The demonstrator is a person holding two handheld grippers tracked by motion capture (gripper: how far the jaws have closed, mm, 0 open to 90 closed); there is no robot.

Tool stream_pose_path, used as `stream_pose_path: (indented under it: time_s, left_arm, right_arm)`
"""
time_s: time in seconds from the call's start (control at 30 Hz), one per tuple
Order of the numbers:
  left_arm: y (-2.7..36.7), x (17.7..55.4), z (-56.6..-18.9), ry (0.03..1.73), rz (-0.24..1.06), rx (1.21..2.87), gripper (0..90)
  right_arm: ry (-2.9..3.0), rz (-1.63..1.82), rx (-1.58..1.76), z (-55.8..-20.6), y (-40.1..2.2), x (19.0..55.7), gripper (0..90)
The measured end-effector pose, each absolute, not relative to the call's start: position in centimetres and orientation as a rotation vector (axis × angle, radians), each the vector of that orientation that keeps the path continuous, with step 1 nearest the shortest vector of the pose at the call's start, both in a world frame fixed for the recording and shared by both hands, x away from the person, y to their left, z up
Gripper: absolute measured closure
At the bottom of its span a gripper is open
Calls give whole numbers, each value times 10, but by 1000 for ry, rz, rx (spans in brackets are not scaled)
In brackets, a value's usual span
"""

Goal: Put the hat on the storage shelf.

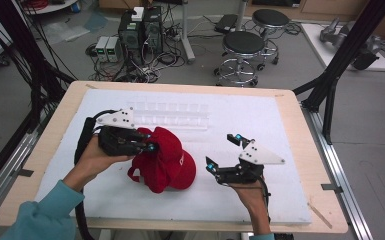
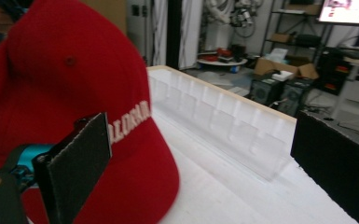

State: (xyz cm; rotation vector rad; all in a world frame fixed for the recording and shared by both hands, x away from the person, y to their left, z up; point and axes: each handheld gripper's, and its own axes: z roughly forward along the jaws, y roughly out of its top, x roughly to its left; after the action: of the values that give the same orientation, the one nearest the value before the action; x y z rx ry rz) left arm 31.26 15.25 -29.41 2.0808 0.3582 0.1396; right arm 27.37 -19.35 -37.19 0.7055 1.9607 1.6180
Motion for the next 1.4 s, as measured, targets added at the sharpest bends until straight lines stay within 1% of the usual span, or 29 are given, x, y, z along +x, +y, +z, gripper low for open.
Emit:
stream_pose_path:
  time_s: [0.33, 0.77, 0.8, 0.83, 0.93, 0.97, 1.0, 1.07, 1.23, 1.33, 1.37, 1.4]
  left_arm:
    - [150, 310, -291, 324, 140, 2100, 850]
    - [146, 307, -289, 265, 117, 2109, 852]
    - [145, 307, -288, 259, 118, 2111, 852]
    - [145, 306, -288, 247, 115, 2113, 852]
    - [142, 305, -288, 233, 109, 2118, 852]
    - [142, 305, -288, 227, 108, 2119, 852]
    - [142, 305, -288, 226, 112, 2120, 852]
    - [141, 304, -287, 225, 107, 2113, 852]
    - [141, 304, -287, 223, 114, 2110, 852]
    - [141, 305, -287, 226, 116, 2108, 852]
    - [141, 305, -288, 227, 113, 2106, 853]
    - [141, 305, -288, 228, 116, 2104, 852]
  right_arm:
    - [2139, 1641, 535, -357, -146, 289, 49]
    - [2242, 1680, 485, -362, -128, 301, 59]
    - [2253, 1694, 489, -362, -128, 302, 79]
    - [2263, 1707, 473, -362, -126, 301, 150]
    - [2284, 1704, 446, -363, -121, 300, 163]
    - [2301, 1712, 428, -363, -119, 299, 204]
    - [2301, 1712, 428, -363, -119, 299, 204]
    - [2312, 1724, 412, -363, -118, 298, 241]
    - [2337, 1749, 368, -362, -117, 298, 379]
    - [2355, 1748, 357, -361, -117, 298, 485]
    - [2360, 1752, 348, -361, -117, 298, 543]
    - [2360, 1752, 349, -361, -117, 298, 574]
